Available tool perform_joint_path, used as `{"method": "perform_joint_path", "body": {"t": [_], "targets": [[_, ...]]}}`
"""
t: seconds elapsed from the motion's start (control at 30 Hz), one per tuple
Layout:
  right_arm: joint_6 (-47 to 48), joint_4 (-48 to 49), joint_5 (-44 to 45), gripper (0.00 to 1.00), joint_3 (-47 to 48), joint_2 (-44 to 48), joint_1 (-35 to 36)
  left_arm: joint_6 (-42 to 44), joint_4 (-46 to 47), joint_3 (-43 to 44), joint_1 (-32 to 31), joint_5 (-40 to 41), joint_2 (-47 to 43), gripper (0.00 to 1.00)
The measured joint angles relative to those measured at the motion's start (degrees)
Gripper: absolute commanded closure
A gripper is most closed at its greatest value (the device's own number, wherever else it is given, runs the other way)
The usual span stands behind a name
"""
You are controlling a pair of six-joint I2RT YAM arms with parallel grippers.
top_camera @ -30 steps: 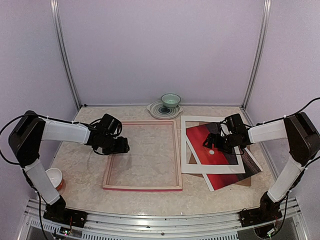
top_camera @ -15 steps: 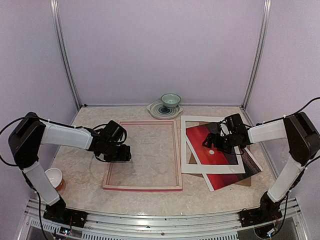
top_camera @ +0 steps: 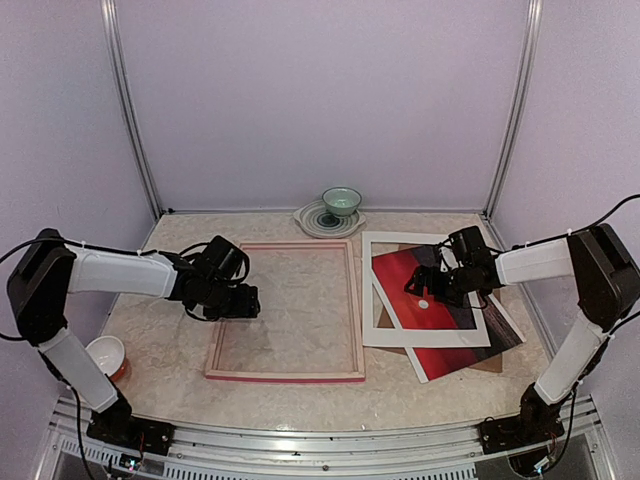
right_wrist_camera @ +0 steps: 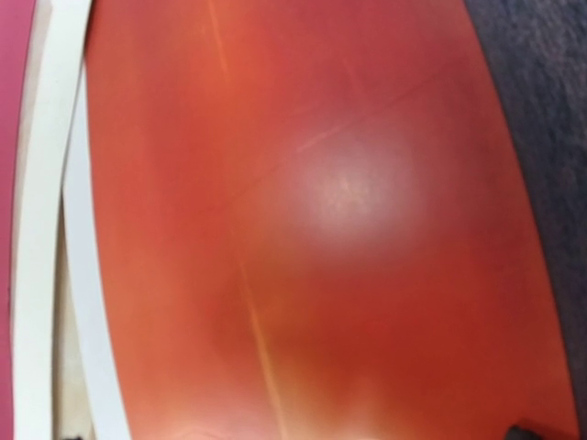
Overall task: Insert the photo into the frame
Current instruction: Press the glass panel onto the frame body.
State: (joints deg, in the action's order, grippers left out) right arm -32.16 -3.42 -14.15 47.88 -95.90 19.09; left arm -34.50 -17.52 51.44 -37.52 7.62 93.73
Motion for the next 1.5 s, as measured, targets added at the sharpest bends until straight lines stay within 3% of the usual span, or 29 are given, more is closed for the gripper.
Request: {"method": "perform_joint_path", "body": {"t": [0.6,1.07,1.5], "targets": [[0.42,-1.18,-0.63,0.01,1.16,-0.85,0.46,-5.53,-11.08,-5.03,-8.41,-0.72,-12.17,0.22],[0.63,0.07,-0.90,0.01,1.14,-1.29,0.79,-8.63,-13.09,-6.71,-12.44,4.09,-6.51,0.22],[0.83,0.42,-1.09,0.01,1.14,-1.44,0.79,-9.42,-14.75,-6.23,-13.33,4.52,-8.33,0.24]]}}
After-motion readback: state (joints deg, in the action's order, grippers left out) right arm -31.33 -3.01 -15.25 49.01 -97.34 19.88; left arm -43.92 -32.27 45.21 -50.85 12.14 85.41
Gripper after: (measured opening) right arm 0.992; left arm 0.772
